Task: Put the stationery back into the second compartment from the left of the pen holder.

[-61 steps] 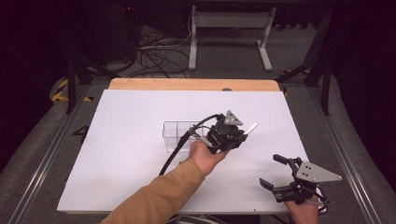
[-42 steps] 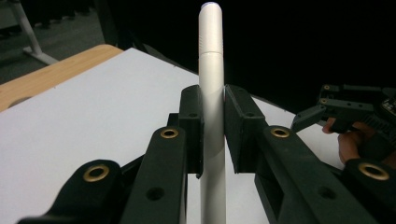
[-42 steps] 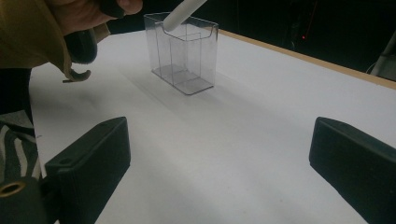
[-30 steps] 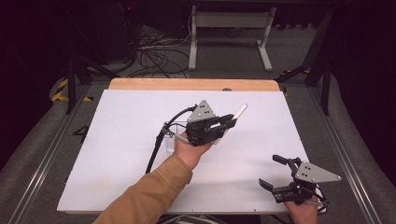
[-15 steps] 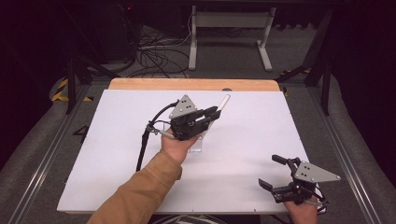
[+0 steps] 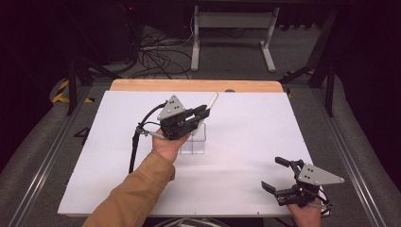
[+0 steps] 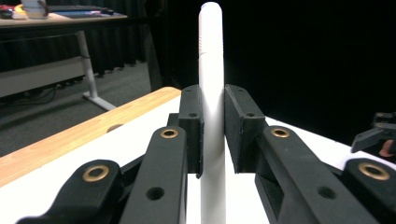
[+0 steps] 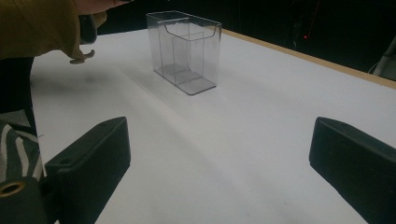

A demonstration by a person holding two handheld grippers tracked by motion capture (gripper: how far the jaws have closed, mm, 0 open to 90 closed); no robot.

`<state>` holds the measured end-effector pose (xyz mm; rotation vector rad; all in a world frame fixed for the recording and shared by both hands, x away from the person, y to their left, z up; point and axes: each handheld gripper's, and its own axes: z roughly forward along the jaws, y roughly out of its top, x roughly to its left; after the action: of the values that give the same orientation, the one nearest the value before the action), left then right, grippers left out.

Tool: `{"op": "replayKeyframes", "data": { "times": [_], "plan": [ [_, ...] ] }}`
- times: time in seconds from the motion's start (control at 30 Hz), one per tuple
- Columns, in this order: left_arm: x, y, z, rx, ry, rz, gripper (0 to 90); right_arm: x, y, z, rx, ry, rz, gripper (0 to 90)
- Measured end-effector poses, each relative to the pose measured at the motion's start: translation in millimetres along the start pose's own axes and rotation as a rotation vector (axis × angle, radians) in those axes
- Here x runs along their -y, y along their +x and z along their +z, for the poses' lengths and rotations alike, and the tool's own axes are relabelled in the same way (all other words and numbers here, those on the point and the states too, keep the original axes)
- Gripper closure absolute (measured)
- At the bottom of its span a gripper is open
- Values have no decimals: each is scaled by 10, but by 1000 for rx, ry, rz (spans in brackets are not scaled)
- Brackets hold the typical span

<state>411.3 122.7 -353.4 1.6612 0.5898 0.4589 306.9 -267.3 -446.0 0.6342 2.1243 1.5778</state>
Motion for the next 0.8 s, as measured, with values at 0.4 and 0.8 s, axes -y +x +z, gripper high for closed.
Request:
{"op": "replayKeyframes", "data": {
  "times": [0.4, 0.8],
  "plan": [
    [98, 169, 6, -76, 34, 32, 782, 2, -1, 10, 2, 4, -4, 59],
    [188, 289, 35, -98, 77, 13, 782, 2, 0, 10, 2, 3, -4, 58]
  ]
}}
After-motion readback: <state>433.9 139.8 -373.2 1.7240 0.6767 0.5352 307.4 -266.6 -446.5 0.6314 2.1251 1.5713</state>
